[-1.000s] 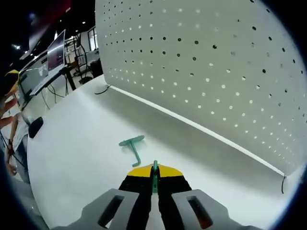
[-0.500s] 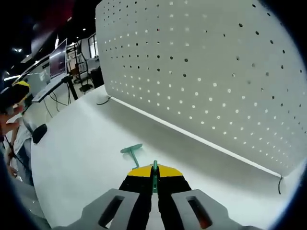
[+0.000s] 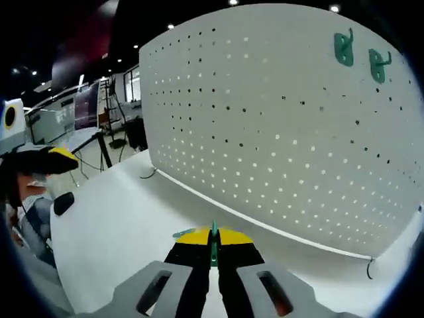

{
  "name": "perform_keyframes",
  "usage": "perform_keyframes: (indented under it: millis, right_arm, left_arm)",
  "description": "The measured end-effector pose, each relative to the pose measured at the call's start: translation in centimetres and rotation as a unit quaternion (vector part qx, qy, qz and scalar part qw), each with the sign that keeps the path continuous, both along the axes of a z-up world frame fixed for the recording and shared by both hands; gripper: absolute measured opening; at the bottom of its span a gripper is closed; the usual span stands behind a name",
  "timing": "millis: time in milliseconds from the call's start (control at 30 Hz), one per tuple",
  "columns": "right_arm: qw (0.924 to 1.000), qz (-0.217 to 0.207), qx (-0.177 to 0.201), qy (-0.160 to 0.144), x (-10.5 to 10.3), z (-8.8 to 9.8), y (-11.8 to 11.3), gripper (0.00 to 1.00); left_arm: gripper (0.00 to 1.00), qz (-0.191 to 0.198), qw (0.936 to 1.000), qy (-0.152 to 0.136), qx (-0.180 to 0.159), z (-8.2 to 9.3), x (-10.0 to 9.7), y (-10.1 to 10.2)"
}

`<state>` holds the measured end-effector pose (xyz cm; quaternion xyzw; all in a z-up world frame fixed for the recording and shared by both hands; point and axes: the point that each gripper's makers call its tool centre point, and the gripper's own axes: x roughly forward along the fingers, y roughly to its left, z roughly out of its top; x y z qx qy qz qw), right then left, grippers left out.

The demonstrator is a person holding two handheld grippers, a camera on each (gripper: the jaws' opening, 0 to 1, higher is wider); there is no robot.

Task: Insert the hook assembly into the mounting plate slot until the hook locks in place.

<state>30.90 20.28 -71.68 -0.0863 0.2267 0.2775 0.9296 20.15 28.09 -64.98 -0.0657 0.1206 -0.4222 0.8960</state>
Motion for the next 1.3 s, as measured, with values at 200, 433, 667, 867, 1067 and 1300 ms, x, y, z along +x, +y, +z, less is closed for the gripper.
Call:
perform_keyframes:
  millis: [200,433,667,867,1067,1300]
  right_arm:
    - [0.9992,0.0,0.013,-0.039,-0.5,3.5,-0.1,0.01]
    - [0.9954,-0.001,0.041,-0.087,-1.8,8.0,-0.4,0.01]
    - [0.9888,-0.004,0.067,-0.133,-3.4,12.4,-1.2,0.01]
    - [0.9789,-0.003,0.094,-0.181,-5.3,16.1,-1.9,0.01]
    - [0.9702,0.001,0.109,-0.216,-7.1,18.5,-2.4,0.01]
    - [0.9607,0.001,0.131,-0.245,-8.6,20.9,-2.8,0.01]
  left_arm:
    - [0.78,-0.003,1.0,-0.005,0.003,0.6,-0.1,-0.2]
    - [0.78,-0.005,0.9998,-0.019,0.005,1.8,-0.1,-0.6]
    - [0.78,-0.007,0.9992,-0.039,0.004,3.8,-0.3,-1.3]
    - [0.77,-0.006,0.9982,-0.059,-0.003,5.8,-0.5,-1.8]
    - [0.76,-0.006,0.9966,-0.082,-0.014,8.1,-0.6,-2.6]
    - [0.73,-0.008,0.9943,-0.104,-0.024,10.6,-0.6,-3.4]
